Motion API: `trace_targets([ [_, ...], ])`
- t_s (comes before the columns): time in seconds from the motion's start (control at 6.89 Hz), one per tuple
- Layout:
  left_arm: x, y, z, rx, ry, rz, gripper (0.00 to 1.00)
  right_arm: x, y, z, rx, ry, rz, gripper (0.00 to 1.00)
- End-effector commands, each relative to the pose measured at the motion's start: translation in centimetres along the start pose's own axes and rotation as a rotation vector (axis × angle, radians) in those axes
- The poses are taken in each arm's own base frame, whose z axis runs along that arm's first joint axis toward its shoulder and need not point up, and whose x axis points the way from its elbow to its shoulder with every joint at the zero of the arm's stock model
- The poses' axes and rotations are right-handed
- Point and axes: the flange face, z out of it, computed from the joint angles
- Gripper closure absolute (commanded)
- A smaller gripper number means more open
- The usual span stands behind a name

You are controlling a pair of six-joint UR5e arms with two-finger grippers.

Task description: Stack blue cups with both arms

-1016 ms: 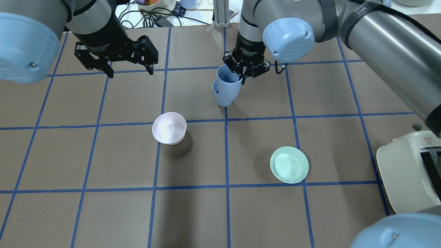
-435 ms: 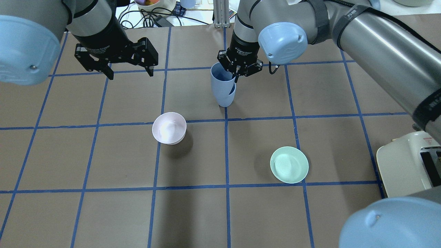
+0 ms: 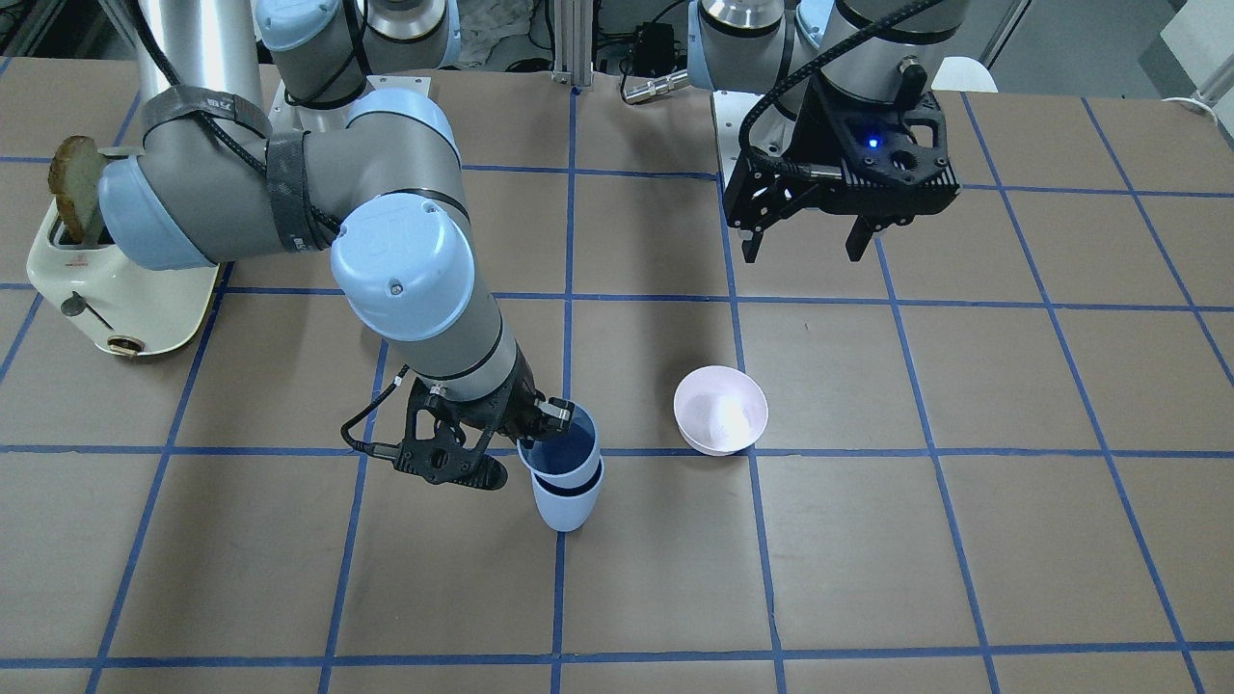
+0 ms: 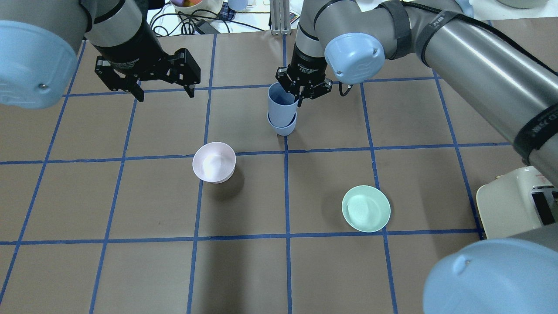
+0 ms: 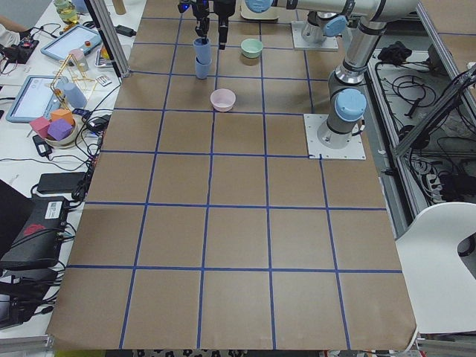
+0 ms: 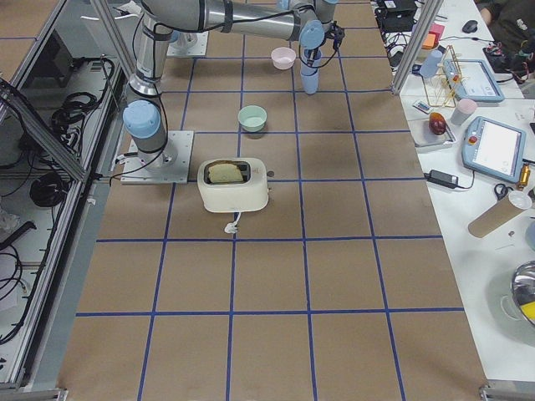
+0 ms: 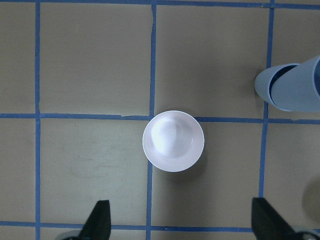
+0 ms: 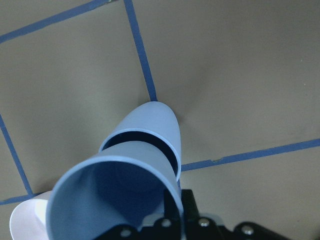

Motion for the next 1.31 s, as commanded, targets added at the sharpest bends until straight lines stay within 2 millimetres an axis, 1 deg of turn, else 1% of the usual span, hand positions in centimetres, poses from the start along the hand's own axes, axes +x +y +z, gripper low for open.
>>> trace_targets([
  [0.0,0.1,0.0,0.0,-0.001,0.000,0.002,0.00,0.0,-0.7,-0.1,0.059,0.011,-0.013,0.93],
  [0.15,0.1,0.0,0.0,-0.001,0.000,0.002,0.00,-0.1,-1.9,0.9,0.099,0.012,-0.015,0.88],
  [0.29,0.1,0.1,0.1,-0.002,0.000,0.002,0.00,-0.2,-2.3,1.1,0.124,-0.001,-0.018,0.35],
  [0.44,0.1,0.0,0.0,-0.001,0.000,0.002,0.00,-0.1,-2.1,1.1,0.123,0.003,-0.006,0.00],
  [0.73,0.1,0.1,0.1,-0.002,0.000,0.002,0.00,0.2,-2.0,0.2,0.119,0.017,-0.001,0.00],
  [0.87,0.2,0.0,0.2,-0.004,0.000,0.003,0.00,1.1,-1.4,-1.4,0.112,0.056,0.007,0.00],
  [1.02,0.2,0.1,0.1,-0.002,0.000,0.003,0.00,2.8,-0.8,-3.3,0.085,0.076,0.019,0.00],
  [1.16,0.1,0.1,0.1,-0.004,0.000,0.002,0.00,4.9,-0.4,-5.0,0.076,0.121,0.036,0.00],
])
